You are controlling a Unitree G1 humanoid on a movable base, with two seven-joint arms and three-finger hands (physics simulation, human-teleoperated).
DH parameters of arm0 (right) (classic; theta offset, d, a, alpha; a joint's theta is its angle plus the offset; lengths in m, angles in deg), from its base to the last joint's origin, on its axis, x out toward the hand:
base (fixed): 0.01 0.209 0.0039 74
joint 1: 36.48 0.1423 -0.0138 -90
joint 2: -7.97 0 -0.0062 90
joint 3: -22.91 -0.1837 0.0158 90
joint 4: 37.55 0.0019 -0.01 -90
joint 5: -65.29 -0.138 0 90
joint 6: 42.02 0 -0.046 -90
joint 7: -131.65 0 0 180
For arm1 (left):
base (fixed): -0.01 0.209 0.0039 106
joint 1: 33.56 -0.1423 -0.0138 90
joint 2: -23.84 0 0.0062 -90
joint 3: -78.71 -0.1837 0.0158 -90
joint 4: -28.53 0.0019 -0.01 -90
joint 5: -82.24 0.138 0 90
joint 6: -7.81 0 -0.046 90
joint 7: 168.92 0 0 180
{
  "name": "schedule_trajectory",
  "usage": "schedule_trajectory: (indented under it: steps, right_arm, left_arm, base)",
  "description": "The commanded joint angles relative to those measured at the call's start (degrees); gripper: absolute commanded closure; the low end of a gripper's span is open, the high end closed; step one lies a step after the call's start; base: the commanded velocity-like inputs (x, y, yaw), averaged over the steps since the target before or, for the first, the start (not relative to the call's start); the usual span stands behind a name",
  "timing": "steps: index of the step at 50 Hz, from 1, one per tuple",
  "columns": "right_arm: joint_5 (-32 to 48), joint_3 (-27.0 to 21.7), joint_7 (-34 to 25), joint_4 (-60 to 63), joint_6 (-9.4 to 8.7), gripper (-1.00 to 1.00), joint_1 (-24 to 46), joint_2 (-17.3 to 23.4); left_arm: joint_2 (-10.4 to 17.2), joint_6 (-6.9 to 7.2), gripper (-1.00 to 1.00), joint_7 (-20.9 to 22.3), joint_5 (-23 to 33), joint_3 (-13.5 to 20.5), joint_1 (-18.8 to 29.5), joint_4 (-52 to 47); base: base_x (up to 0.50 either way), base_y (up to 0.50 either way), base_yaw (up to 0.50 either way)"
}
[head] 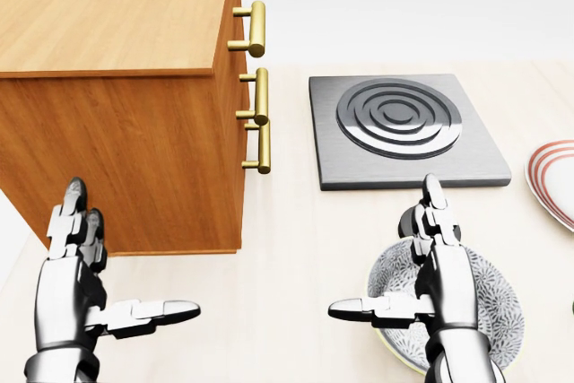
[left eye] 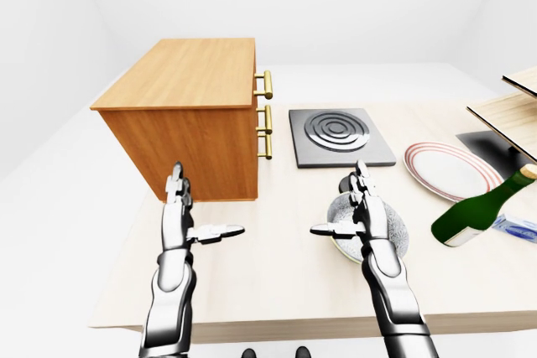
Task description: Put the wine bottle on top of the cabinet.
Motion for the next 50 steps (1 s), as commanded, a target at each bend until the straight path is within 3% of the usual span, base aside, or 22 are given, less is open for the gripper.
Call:
schedule_trajectory:
  steps: [1,2,3,4,6,9,11,14,23,38,50]
  right_arm:
    - [-0.11,0.0,0.02,0.31,0.03,-1.0,-0.14,-0.02]
    - [-0.1,0.0,0.02,0.32,0.03,-1.0,-0.15,-0.02]
    - [-0.02,0.0,0.09,0.21,0.01,-1.0,-0.1,-0.01]
    - [0.0,0.0,0.11,0.19,0.02,-1.0,-0.1,-0.01]
    - [0.1,0.0,0.23,0.17,-0.02,-1.0,-0.08,-0.02]
    - [0.21,0.04,0.3,0.07,0.08,-1.0,-0.04,-0.02]
    - [0.3,0.01,0.45,0.04,0.23,-1.0,0.0,-0.03]
    - [0.4,0.02,0.5,-0.3,0.29,-1.0,0.16,0.01]
    - [0.27,-0.09,0.56,-0.44,0.19,-1.0,0.13,0.02]
    - [0.18,0.0,0.44,-0.05,0.09,-1.0,-0.02,-0.01]
    - [0.55,-0.34,1.46,-0.54,0.08,-1.0,0.31,-0.01]
  left_arm:
    - [0.2,2.32,-1.0,-4.73,-1.65,4.9,-3.04,-13.09]
    - [0.14,2.43,-1.0,-4.71,-1.6,5.01,-3.06,-13.32]
    - [0.45,4.29,-1.0,-4.86,-2.14,6.23,-3.21,-16.96]
    - [0.34,4.58,-1.0,-5.21,-2.31,7.05,-3.24,-18.59]
    - [0.22,4.41,-1.0,-5.52,-3.04,8.93,-3.35,-20.17]
    - [-0.18,1.79,-1.0,-7.17,-3.24,11.72,-4.19,-20.06]
    - [0.16,2.38,-1.0,-7.67,-3.94,13.63,-4.35,-21.48]
    - [0.88,4.58,-1.0,-7.51,-5.59,16.72,-4.21,-24.69]
    - [2.36,4.58,-1.0,-6.41,-9.41,26.07,-3.47,-32.15]
    - [2.91,4.58,-1.0,-6.42,-10.83,29.64,-3.34,-32.41]
    - [2.66,4.58,-1.0,-6.38,-10.97,29.94,-3.56,-32.0]
  base:
    - [0.0,0.0,0.0]
    - [0.0,0.0,0.0]
    - [0.0,0.0,0.0]
    - [0.0,0.0,0.0]
    - [0.0,0.0,0.0]
    - [0.0,0.0,0.0]
    - [0.0,0.0,0.0]
    - [0.0,0.0,0.0]
    - [0.0,0.0,0.0]
    - [0.36,-0.01,0.0]
    - [0.0,0.0,0.0]
